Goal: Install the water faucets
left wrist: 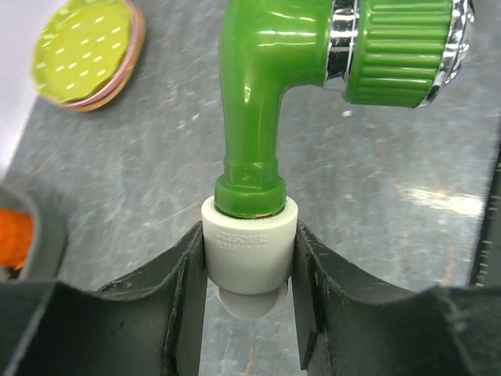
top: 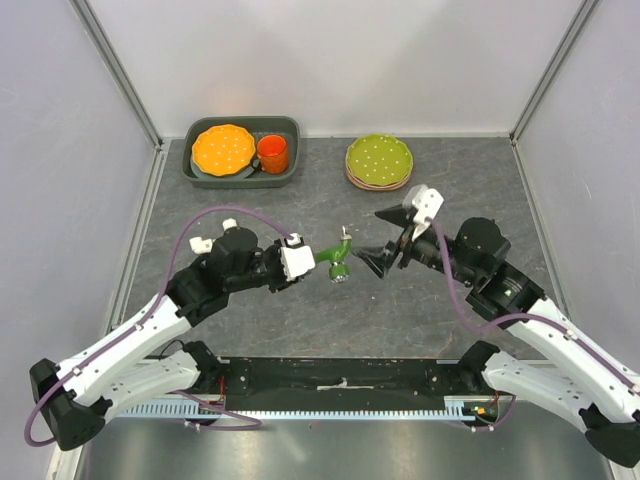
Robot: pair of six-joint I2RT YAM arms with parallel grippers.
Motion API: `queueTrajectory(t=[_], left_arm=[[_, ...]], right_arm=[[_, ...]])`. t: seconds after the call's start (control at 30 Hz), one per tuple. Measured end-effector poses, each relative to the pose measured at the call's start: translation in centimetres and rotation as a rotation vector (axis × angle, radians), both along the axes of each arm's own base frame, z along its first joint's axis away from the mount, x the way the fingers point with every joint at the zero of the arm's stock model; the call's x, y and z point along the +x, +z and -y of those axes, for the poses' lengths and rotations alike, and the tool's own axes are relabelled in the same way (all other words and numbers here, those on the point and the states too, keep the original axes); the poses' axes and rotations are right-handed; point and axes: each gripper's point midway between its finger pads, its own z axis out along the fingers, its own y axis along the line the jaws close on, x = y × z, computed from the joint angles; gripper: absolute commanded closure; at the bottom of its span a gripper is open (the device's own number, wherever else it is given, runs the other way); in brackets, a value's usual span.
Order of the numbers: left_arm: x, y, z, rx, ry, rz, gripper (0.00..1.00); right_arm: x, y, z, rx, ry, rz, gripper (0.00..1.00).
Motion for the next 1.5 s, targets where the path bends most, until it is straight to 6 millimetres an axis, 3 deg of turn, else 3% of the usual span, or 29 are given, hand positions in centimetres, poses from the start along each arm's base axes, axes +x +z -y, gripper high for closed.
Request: queueTrajectory(t=[0.27,0.5,0.83,1.27,1.43,1.5], left_arm=[[-3.8,0.0,2.4,-0.042,-0.246,-0.169,0.98],[-5.7,-0.3,3.3,-0.053,-0.358,-0.270,0.98],[-6.5,-0.5,3.3,-0.055,-0.391,-0.311,0.98],[-7.4,-1.2,2.8,-0.040,-0.404,-0.372,0.98],[-7.3,-0.5,3.0,-0.058,-0.412,-0.360,0.98],[-7.3,-0.5,3.1,-0.061,-0.412,-0.361,0.98]], right_arm=[[-4.1,-4.0,1.3,-0.364,0.260,0.270,0.02],[-6.3,-3.0,1.4,-0.433,0.398,0.403,0.02],[-7.7,-5.1,-1.5,-0.503,0.582,0.382,0.02],[-9.3,-7.6,-3.6,-0.637,0.707,0.337,0.03],[-9.6,-9.3,-4.1,-0.688,0.738,0.312,0.19],[-9.8,-9.4,-4.1,-0.689,0.743,0.311,0.33]])
